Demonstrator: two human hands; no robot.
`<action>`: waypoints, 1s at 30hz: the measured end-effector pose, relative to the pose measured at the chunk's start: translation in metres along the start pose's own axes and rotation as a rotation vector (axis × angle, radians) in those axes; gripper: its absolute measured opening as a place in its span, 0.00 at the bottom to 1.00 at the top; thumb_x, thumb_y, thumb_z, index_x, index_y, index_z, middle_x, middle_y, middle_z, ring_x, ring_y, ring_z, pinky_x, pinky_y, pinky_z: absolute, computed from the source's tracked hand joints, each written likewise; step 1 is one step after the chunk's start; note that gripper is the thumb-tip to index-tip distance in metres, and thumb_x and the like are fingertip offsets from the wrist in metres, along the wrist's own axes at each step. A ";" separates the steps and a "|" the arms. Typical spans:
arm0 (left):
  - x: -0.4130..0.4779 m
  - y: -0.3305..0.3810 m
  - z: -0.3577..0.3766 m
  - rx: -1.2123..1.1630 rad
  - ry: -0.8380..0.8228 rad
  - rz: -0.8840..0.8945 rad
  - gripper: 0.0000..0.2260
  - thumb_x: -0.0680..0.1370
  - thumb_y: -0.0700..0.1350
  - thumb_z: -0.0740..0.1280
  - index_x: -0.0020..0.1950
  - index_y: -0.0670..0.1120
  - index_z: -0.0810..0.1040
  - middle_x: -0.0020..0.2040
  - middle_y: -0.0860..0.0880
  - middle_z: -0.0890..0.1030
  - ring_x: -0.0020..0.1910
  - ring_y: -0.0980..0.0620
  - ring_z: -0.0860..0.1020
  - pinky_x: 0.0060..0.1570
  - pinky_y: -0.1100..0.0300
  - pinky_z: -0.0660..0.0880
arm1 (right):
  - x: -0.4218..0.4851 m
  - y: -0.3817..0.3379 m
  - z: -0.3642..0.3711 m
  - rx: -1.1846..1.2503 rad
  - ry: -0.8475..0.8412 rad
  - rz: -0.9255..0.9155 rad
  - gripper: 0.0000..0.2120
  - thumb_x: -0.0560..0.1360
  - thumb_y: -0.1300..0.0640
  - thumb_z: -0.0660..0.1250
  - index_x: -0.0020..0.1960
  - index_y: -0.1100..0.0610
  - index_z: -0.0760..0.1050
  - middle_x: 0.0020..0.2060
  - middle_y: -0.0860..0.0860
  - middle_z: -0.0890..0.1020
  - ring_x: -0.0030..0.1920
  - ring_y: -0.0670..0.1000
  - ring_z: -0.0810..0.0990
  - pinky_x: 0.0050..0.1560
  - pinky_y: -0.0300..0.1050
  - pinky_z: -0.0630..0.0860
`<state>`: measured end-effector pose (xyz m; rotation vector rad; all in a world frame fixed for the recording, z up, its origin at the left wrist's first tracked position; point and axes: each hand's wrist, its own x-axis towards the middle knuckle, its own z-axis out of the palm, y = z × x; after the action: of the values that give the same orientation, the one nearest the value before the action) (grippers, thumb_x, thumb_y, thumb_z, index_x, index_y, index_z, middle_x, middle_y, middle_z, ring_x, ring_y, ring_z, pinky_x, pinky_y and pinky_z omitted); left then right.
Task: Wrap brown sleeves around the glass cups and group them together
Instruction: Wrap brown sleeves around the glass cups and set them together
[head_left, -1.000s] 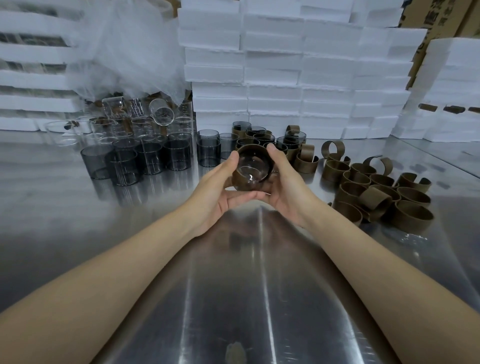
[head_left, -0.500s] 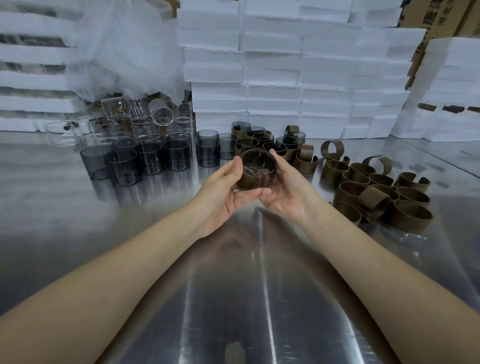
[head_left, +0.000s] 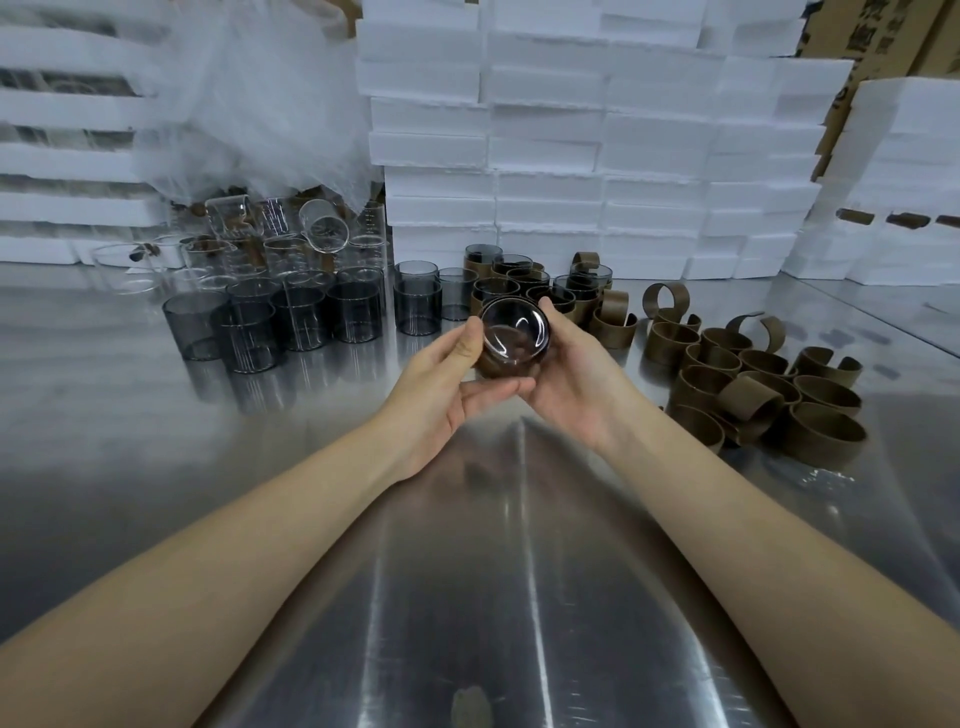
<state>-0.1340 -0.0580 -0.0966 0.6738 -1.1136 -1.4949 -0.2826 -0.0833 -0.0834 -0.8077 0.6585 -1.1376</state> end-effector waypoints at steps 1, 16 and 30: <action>0.000 -0.002 -0.002 0.045 -0.004 0.020 0.30 0.72 0.51 0.68 0.71 0.40 0.70 0.63 0.41 0.79 0.57 0.42 0.82 0.51 0.59 0.80 | -0.001 0.000 0.000 -0.031 -0.008 -0.026 0.17 0.81 0.49 0.59 0.58 0.59 0.79 0.52 0.57 0.84 0.50 0.54 0.83 0.53 0.47 0.79; 0.006 -0.007 -0.018 0.585 0.092 0.364 0.34 0.68 0.26 0.72 0.56 0.56 0.59 0.65 0.52 0.74 0.60 0.55 0.79 0.57 0.57 0.78 | 0.005 0.010 -0.006 -0.061 -0.093 0.001 0.14 0.82 0.54 0.56 0.62 0.51 0.77 0.59 0.56 0.81 0.64 0.61 0.77 0.64 0.67 0.71; 0.006 -0.006 -0.023 0.764 -0.075 0.327 0.30 0.70 0.24 0.64 0.62 0.53 0.65 0.66 0.55 0.73 0.57 0.57 0.80 0.57 0.60 0.77 | 0.001 0.014 -0.004 -0.165 -0.106 -0.052 0.15 0.82 0.50 0.58 0.65 0.54 0.73 0.62 0.58 0.78 0.61 0.61 0.79 0.58 0.61 0.77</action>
<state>-0.1181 -0.0703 -0.1099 0.8923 -1.7796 -0.7957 -0.2784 -0.0827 -0.0974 -1.0235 0.6518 -1.0898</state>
